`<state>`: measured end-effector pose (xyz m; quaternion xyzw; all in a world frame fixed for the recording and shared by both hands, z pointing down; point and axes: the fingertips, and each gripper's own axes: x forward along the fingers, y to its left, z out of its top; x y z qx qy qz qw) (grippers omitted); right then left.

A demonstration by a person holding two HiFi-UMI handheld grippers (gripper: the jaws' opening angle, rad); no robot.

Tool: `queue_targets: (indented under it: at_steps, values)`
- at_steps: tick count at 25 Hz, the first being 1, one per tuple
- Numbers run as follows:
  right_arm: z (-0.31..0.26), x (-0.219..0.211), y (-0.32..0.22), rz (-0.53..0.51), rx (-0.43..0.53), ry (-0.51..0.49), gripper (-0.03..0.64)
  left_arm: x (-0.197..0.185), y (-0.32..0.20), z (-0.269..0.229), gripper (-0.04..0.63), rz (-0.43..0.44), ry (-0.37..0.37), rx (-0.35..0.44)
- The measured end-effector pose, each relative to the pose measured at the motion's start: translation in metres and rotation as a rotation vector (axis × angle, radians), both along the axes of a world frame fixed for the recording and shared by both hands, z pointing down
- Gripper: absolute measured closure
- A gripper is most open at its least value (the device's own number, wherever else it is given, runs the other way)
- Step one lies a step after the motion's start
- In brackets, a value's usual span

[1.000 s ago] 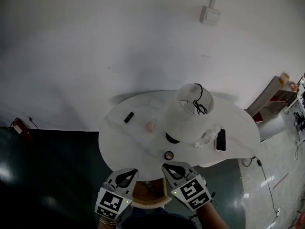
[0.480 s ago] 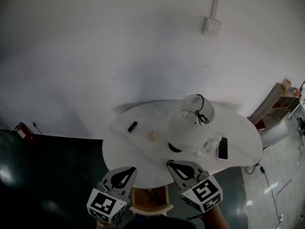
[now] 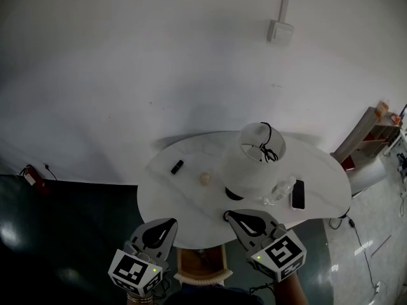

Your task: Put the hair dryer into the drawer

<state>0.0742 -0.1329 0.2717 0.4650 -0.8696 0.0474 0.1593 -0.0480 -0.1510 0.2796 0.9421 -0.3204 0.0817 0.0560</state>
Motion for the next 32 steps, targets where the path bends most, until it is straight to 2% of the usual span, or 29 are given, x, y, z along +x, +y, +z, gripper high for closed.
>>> queue_targets:
  at_steps: [6, 21, 32]
  values:
    - [-0.010, -0.002, 0.004, -0.012, 0.035, 0.004, 0.598, 0.000, 0.003, -0.002, 0.580, -0.003, 0.013, -0.005]
    - [-0.012, 0.001, 0.012, 0.007, 0.044, -0.033, 0.598, -0.007, 0.008, -0.005, 0.580, -0.007, 0.022, 0.008]
    - [-0.012, -0.002, 0.015, -0.007, 0.050, -0.014, 0.598, -0.010, 0.013, -0.004, 0.580, -0.014, 0.018, 0.005]
